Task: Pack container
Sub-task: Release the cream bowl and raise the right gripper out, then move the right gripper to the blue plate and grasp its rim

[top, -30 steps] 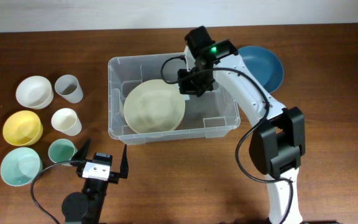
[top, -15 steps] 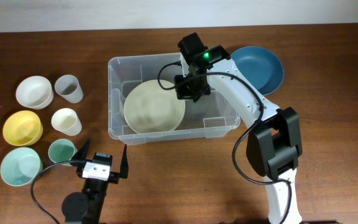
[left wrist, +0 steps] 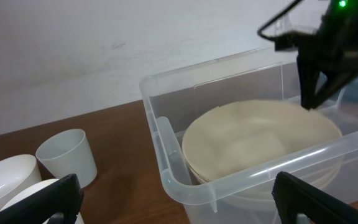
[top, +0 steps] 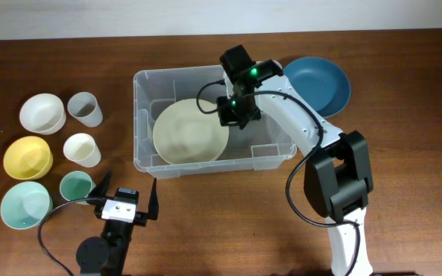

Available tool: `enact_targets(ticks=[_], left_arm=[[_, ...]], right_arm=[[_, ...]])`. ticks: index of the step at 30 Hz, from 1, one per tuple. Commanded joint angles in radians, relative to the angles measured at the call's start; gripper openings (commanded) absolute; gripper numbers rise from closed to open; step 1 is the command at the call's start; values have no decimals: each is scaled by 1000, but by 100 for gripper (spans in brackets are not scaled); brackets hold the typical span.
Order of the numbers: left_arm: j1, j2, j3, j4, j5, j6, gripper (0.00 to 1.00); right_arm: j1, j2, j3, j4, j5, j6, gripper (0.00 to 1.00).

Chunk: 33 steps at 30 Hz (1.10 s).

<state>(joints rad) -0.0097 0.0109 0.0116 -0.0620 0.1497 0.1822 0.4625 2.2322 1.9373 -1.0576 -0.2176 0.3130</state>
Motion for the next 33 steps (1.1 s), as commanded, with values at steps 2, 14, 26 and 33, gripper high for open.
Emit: enact_targets(ticks=[2,14,26,33], left_arm=[[6,-6,-3,-6,0,-9,100],[6,-6,-3,-6,0,-9,100],[6,-6,-3,-6,0,-9,100],[6,-6,-3,-6,0,-9,100]], right_arm=[[9,-13,-21,10,20,-5,4],[7,-14,109,-64,103,-13,4],[-14,-14,613,-372,259,31,25],[-244,-14,730,-524,397,213,93]])
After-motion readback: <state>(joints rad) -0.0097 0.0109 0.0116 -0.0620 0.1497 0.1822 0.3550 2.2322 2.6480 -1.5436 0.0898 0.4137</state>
